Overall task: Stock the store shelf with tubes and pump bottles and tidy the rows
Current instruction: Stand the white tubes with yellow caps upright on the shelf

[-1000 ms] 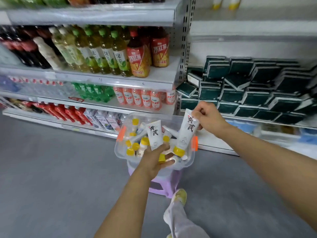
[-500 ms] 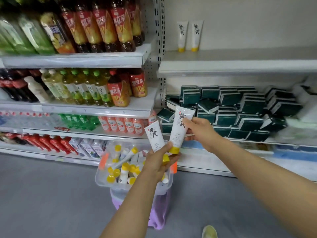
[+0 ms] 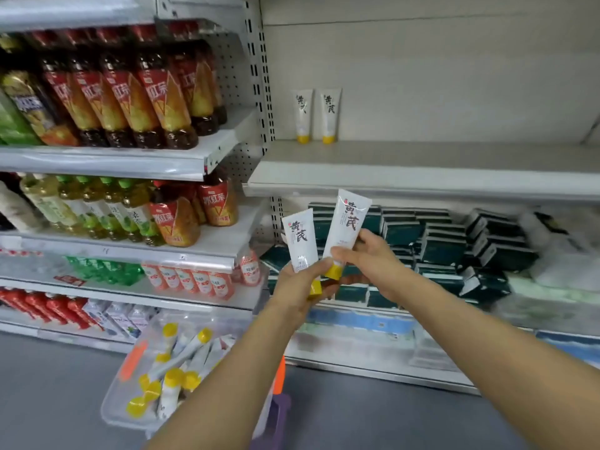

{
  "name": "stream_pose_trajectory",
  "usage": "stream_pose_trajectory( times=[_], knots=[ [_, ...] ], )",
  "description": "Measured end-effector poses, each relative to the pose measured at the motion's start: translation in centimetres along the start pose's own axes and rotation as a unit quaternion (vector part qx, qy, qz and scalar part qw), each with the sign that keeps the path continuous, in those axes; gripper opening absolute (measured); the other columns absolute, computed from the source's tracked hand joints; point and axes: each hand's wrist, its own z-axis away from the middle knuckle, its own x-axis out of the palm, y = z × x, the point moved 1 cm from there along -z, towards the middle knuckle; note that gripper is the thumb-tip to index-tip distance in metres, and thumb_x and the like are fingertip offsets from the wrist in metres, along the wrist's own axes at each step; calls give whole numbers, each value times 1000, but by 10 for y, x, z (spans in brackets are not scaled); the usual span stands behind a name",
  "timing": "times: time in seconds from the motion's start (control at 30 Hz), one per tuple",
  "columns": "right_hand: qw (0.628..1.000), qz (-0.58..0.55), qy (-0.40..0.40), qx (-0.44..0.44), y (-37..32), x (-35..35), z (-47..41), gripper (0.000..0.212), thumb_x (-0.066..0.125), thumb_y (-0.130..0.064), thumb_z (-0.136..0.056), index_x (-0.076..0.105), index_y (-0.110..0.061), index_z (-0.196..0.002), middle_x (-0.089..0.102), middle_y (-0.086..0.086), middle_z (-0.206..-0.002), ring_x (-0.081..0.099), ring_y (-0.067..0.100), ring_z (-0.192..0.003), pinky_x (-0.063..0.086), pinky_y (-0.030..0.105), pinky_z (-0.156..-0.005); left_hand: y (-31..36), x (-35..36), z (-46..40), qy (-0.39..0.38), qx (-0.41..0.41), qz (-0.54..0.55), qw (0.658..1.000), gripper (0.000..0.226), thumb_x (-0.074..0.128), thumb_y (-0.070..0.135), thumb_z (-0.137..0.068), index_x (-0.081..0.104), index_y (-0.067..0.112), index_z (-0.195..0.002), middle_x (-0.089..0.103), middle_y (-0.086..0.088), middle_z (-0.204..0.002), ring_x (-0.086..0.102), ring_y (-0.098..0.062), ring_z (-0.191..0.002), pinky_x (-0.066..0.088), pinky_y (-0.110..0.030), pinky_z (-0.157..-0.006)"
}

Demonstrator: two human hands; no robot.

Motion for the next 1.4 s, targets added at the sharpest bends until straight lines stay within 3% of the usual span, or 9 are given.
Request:
stream_pose_trajectory(
  times=[0.17, 0.33, 0.5, 0.6, 0.77, 0.93, 1.1, 1.27, 1.4],
  knots=[
    [999, 16, -5, -42, -24, -22, -22, 39, 71, -8, -85, 56, -17, -120, 71, -1, -107, 72, 12, -85, 58, 28, -61, 19, 28, -16, -3, 20, -5, 1000, 40, 75, 10, -81, 55, 15, -116, 68, -15, -110, 70, -33, -97, 60, -37, -72],
    [997, 32, -1, -77, -55, -36, -56, 41, 72, -11, -84, 57, -15, -122, 71, -1, -108, 70, 17, -94, 59, 35, -74, 52, 48, -41, -6, 41, -8, 999, 36, 71, 15, -87, 54, 13, -118, 69, -19, -108, 71, -35, -92, 61, -39, -71],
    [993, 19, 7, -113, -82, -43, -98, 38, 72, -9, -85, 57, -12, -120, 72, 3, -107, 71, 19, -91, 58, 32, -65, 87, 63, -78, -26, 66, -46, 996, 28, 68, 23, -89, 58, 14, -114, 73, -17, -98, 72, -33, -87, 60, -38, -70],
    [992, 28, 23, -125, -93, -47, -128, 40, 72, -9, -84, 56, -11, -121, 71, 4, -108, 70, 22, -94, 60, 40, -71, 105, 64, -107, -13, 79, -62, 995, 26, 67, 28, -90, 59, 13, -110, 72, -14, -91, 72, -27, -72, 61, -37, -64],
    [989, 50, 51, -127, -111, -49, -186, 31, 73, -9, -84, 57, -18, -109, 70, 3, -103, 68, 20, -91, 58, 36, -69, 139, 60, -156, 12, 96, -58, 994, 27, 65, 34, -91, 58, 15, -107, 66, -11, -81, 58, -18, -55, 53, -30, -52],
    [987, 67, 77, -128, -119, -49, -234, 37, 74, -8, -82, 55, -13, -113, 70, 4, -102, 68, 21, -88, 56, 34, -66, 172, 54, -203, 16, 91, -50, 994, 31, 61, 38, -93, 59, 9, -103, 61, -9, -74, 55, -16, -49, 50, -28, -48],
    [986, 67, 97, -115, -116, -51, -272, 35, 73, -4, -82, 53, -11, -109, 67, 12, -106, 66, 26, -88, 56, 36, -64, 191, 44, -240, 22, 77, -9, 997, 30, 59, 37, -94, 57, 7, -98, 60, -9, -72, 58, -18, -53, 54, -30, -51],
    [984, 93, 114, -97, -112, -55, -308, 40, 77, -6, -78, 54, -12, -111, 67, 10, -109, 67, 27, -97, 59, 45, -75, 204, 33, -268, 22, 91, -10, 996, 25, 58, 31, -96, 56, 7, -98, 60, -9, -70, 59, -18, -56, 56, -33, -58],
    [980, 136, 97, -105, -110, -62, -332, 42, 78, -9, -76, 53, -12, -110, 68, 7, -107, 67, 26, -96, 57, 52, -82, 216, 29, -288, 39, 131, -2, 991, 21, 64, 23, -92, 61, 10, -110, 67, -10, -99, 63, -21, -76, 59, -39, -71]
  ],
)
